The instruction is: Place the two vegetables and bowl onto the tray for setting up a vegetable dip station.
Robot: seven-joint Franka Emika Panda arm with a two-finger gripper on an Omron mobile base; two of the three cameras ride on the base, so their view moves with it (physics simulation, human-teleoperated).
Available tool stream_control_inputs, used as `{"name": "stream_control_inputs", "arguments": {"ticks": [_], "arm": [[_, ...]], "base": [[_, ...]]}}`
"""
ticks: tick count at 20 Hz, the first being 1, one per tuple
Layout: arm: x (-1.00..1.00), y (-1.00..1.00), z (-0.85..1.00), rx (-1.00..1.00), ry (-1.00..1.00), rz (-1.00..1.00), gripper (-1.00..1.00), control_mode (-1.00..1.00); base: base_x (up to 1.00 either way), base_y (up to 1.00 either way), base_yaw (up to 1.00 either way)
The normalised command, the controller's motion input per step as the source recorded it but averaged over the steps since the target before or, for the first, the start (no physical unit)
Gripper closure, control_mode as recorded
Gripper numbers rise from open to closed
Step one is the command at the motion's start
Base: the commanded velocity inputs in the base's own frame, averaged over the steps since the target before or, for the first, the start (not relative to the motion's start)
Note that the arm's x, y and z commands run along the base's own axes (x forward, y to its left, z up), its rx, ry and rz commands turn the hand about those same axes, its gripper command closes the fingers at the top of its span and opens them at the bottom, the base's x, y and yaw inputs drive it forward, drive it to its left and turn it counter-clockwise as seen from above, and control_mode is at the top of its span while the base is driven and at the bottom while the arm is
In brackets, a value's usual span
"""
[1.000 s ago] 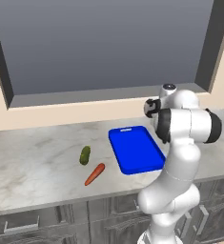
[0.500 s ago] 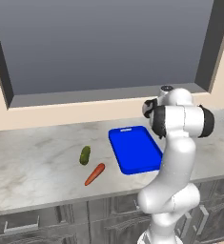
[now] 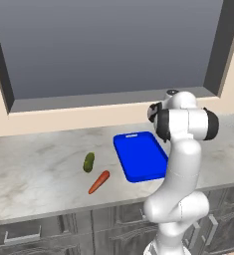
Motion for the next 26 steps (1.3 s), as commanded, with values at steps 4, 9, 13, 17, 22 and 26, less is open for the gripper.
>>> {"name": "stream_control_inputs", "arguments": {"ticks": [4, 9, 13, 17, 22, 26], "arm": [[0.06, 0.0, -0.15, 0.0, 0.0, 0.0, 1.0, -1.0], [-0.02, 0.0, -0.09, 0.0, 0.0, 0.0, 1.0, -1.0], [-0.03, 0.0, -0.03, 0.0, 0.05, 0.0, 1.0, -1.0], [-0.04, 0.05, 0.07, 0.0, 0.03, 0.01, 1.0, -1.0], [-0.12, 0.15, 0.31, -0.02, 0.04, 0.06, 1.0, -1.0], [-0.21, 0.21, 0.35, 0.0, 0.0, 0.08, 1.0, -1.0]], "base": [[0.0, 0.0, 0.0], [0.0, 0.0, 0.0], [0.0, 0.0, 0.0], [0.0, 0.0, 0.0], [0.0, 0.0, 0.0], [0.0, 0.0, 0.0]]}}
